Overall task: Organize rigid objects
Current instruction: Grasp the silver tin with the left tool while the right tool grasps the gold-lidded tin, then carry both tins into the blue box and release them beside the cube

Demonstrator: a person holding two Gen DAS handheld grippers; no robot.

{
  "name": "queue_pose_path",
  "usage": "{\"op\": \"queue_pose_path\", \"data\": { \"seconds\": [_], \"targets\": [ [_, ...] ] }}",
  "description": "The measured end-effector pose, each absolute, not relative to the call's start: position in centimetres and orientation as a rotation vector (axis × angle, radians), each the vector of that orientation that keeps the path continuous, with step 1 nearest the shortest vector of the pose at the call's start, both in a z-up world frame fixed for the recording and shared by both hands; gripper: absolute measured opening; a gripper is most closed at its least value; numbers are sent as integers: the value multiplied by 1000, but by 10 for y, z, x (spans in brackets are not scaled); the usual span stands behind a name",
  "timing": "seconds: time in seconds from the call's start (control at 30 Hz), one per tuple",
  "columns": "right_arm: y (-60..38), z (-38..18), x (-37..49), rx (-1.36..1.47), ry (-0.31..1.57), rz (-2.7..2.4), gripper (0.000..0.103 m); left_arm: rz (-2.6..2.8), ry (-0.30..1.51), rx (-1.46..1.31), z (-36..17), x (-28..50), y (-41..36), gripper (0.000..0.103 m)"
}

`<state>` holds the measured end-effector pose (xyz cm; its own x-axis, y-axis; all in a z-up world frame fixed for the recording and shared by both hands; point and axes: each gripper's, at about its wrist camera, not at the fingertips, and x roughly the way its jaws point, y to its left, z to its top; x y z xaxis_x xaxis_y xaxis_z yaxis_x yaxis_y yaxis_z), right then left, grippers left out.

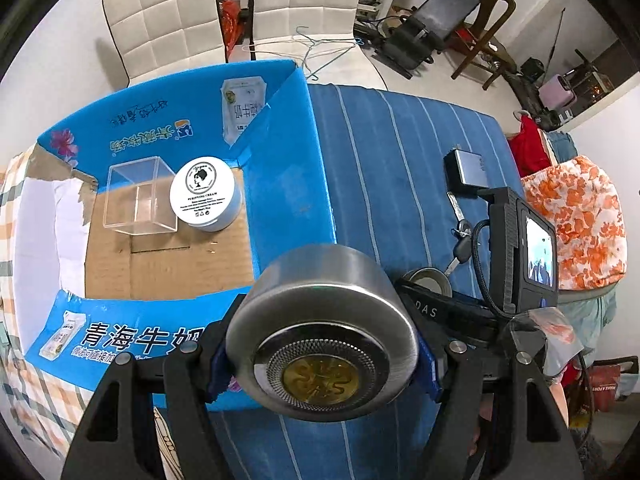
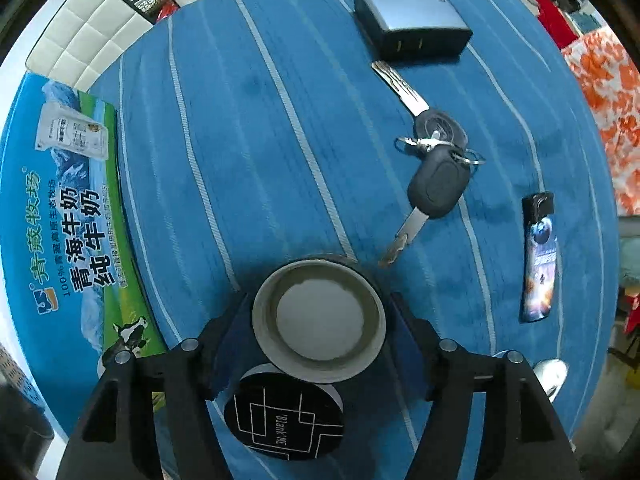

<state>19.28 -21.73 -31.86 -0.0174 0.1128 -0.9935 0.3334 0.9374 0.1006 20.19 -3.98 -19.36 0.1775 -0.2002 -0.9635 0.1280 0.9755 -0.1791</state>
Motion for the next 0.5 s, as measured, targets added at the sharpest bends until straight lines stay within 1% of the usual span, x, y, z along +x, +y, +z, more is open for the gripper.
{"op": "queue_pose_path", "data": {
  "seconds": [0.13,0.2,0.27,0.37,0.5],
  "targets": [
    [-218,-305,184,288,1560,-201,69,-240,1342,-59,-184,198,-40,69],
    [-220,-286,176,291,1534,-189,69,-245,1321,-57,-175,193,-39,69],
    [-221,-259,167,287,1490,-171,69,-253,1304,-69,-166,189,-37,69],
    [-216,-205,154,291,1403,-114,68,-261,1272,-96,-148,181,-29,69],
    [-191,-145,139,249,1311,-39,68,-256,1217,-134,-116,169,-6,69]
  ]
}}
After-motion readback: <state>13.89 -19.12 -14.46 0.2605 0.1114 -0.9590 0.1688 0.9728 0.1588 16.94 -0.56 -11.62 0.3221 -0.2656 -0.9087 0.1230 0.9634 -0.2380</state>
